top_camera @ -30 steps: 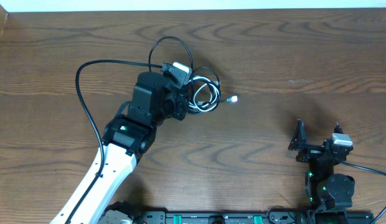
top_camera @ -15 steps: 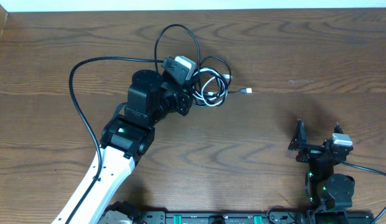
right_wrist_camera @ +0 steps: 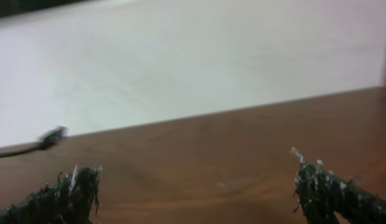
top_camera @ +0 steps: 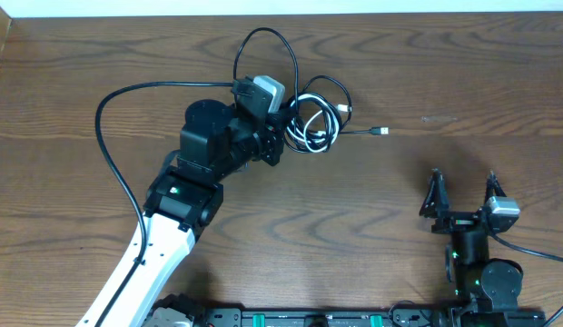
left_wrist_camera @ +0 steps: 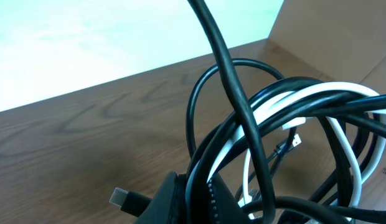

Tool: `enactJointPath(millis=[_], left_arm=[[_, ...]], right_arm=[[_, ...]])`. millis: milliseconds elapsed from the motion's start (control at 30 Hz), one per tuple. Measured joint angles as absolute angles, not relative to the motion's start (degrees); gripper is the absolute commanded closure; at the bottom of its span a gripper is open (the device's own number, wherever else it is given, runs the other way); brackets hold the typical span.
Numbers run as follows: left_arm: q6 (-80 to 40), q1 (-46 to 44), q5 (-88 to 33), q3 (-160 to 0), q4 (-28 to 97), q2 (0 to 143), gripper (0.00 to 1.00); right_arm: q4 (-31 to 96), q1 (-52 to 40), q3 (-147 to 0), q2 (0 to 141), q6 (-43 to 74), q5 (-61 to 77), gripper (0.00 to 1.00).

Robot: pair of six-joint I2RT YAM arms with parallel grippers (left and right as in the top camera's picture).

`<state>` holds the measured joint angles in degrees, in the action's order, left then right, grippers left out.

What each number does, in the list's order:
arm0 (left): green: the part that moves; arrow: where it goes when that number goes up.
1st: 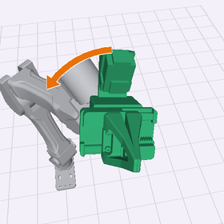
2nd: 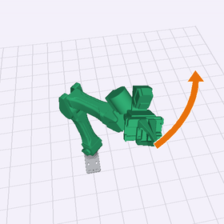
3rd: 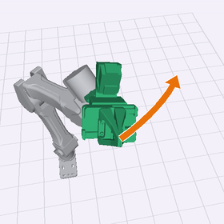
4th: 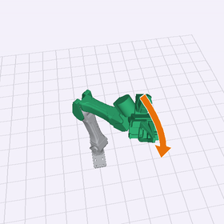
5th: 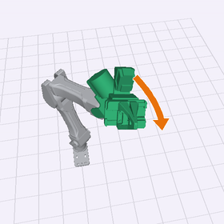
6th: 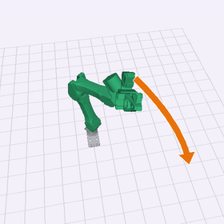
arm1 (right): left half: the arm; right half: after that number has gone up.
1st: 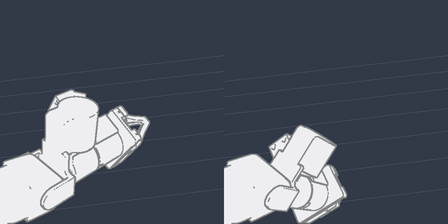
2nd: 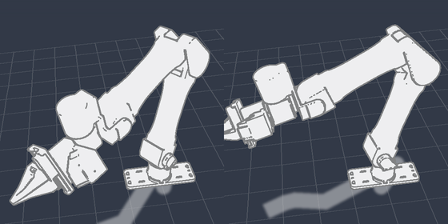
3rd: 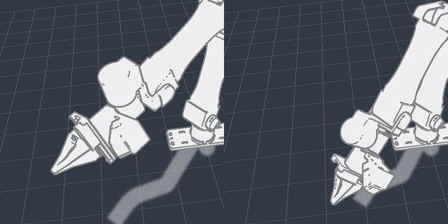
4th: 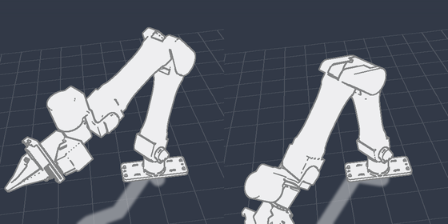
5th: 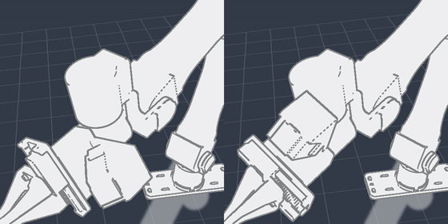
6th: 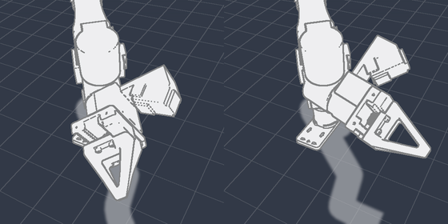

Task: Untangle cables
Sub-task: 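Lift the bundle with the left gripper and raise the right arm, then reach the right gripper toward the bundle and pinch a black cable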

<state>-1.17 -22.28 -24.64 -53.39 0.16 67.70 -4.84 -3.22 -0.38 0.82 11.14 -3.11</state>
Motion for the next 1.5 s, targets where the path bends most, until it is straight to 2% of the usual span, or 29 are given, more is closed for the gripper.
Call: enactJointPath(millis=[333,700,1000,1233,1500], left_arm=[[-1.5,-17.8,-34.9,-53.4,-5.0,67.7,0.93],[-1.5,-15.4,-40.0,-53.4,-9.3,67.5,0.92],[-3.1,-11.3,-40.6,-53.4,-13.9,67.5,0.93],[-7.7,-8.6,-42.0,-53.4,-18.2,67.5,0.92],[-19.0,-7.6,-43.6,-53.4,-25.2,67.5,0.92]], right_arm=[[-1.7,-3.2,-5.7,4.6,12.6,6.1,0.01],[0.0,-3.2,-24.1,31.6,12.7,19.8,0.01],[-14.0,-3.2,-29.1,44.8,14.9,42.6,0.01],[-32.4,-3.2,-29.4,48.4,31.5,46.8,0.01],[-33.7,-3.2,-29.5,54.2,61.2,41.4,0.01]])
